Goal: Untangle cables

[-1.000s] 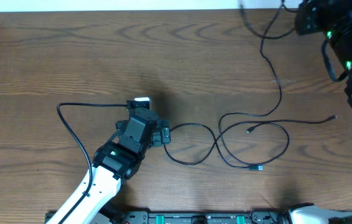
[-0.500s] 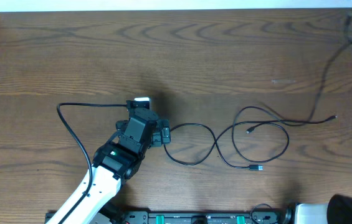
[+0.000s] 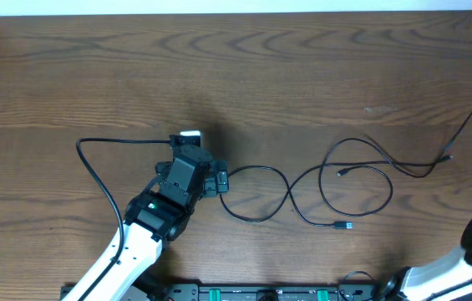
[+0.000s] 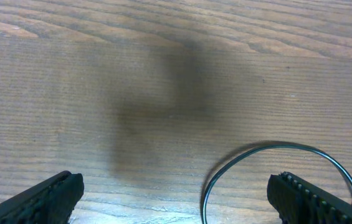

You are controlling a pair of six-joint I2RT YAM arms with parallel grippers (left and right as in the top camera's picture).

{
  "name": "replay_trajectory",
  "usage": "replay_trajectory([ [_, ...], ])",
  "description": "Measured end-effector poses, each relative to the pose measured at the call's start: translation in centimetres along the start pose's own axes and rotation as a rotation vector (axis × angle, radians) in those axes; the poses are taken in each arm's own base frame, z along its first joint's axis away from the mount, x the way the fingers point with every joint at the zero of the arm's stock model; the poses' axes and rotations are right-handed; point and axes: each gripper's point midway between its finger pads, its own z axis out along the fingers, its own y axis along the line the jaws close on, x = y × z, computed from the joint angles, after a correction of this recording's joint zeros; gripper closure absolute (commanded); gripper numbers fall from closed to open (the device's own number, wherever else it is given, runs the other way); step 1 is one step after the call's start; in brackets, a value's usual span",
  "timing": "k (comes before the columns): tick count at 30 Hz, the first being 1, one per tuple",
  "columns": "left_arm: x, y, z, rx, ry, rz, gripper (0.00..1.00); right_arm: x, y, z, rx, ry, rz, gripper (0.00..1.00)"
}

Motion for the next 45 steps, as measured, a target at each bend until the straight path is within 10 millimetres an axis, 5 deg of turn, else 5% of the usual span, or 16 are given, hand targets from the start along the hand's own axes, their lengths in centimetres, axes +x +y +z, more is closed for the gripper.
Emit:
replay_trajectory([
  [5, 0.0, 0.0, 0.0, 0.0, 0.0, 0.0, 0.0, 4.8, -0.8, 6.2, 0.025, 0.168, -0.001, 0.99],
  [11, 0.0, 0.0, 0.0, 0.0, 0.0, 0.0, 0.0, 9.9, -1.5, 11.0, 0.042, 0.323, 0.0, 0.99],
  [13, 0.0, 0.0, 0.0, 0.0, 0.0, 0.0, 0.0, 11.5, -2.0, 12.0, 0.054, 0.371, 0.017, 0.82],
  [18, 0.0, 0.0, 0.0, 0.0, 0.0, 0.0, 0.0, 14.4, -3.4, 13.1, 0.075, 0.463, 0.076, 0.04],
  [23, 0.0, 0.0, 0.0, 0.0, 0.0, 0.0, 0.0, 14.7, -2.3, 13.2, -0.016, 0.479, 0.12, 0.01],
  [32, 0.0, 0.0, 0.0, 0.0, 0.0, 0.0, 0.0, 15.9, 4.9, 10.7, -0.371, 0.582, 0.191, 0.01],
  [38, 0.0, 0.0, 0.0, 0.0, 0.0, 0.0, 0.0, 16.2, 12.2, 7.8, -0.566, 0.626, 0.141, 0.01],
  [40, 0.0, 0.0, 0.0, 0.0, 0.0, 0.0, 0.0, 16.5, 16.0, 6.2, -0.638, 0.635, 0.078, 0.01],
  [45, 0.0, 0.0, 0.0, 0.0, 0.0, 0.0, 0.0, 18.3, 22.1, 2.4, -0.778, 0.645, -0.142, 0.01],
])
